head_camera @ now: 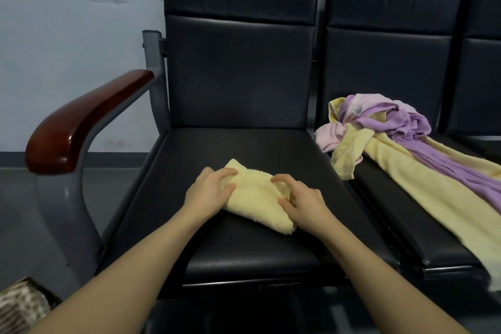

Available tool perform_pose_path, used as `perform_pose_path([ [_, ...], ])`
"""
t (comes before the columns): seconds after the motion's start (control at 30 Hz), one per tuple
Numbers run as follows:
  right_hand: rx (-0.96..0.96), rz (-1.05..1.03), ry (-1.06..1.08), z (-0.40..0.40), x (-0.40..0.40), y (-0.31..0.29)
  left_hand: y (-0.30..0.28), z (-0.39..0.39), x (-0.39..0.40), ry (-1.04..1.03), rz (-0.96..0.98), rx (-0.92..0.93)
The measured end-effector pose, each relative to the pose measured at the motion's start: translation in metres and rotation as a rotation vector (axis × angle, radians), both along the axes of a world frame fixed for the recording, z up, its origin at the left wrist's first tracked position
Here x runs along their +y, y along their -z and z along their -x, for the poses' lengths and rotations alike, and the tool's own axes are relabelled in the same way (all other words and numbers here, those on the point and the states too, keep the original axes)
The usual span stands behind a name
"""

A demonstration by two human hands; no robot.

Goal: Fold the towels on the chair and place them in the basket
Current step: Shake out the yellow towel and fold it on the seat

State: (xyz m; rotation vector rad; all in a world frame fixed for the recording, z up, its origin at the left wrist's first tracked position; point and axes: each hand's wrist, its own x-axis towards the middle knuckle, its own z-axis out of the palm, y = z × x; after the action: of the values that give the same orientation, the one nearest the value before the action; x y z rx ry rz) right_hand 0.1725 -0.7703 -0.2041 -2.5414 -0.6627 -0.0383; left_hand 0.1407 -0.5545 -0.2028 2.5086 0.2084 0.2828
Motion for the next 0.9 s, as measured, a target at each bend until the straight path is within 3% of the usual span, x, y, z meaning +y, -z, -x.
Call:
perform_pose_path([
  [0.13, 0.012, -0.113, -0.018, 0.011, 0.001, 0.001, -0.007, 0.015, 0.002, 0.009, 0.170, -0.165],
  [0.4, -0.080, -0.396, -0.136, 0.037, 0.037, -0.040, -0.063, 0.061, 0.025, -0.099, 0.142, -0.384],
  [0.67, -0.170, -0.529, -0.381, 0.079, 0.134, -0.082, -0.113, 0.146, 0.093, -0.394, -0.090, -0.571],
  [0.9, -0.112, -0.552, -0.606, 0.135, 0.241, -0.064, -0.087, 0.227, 0.181, -0.655, -0.193, -0.511],
])
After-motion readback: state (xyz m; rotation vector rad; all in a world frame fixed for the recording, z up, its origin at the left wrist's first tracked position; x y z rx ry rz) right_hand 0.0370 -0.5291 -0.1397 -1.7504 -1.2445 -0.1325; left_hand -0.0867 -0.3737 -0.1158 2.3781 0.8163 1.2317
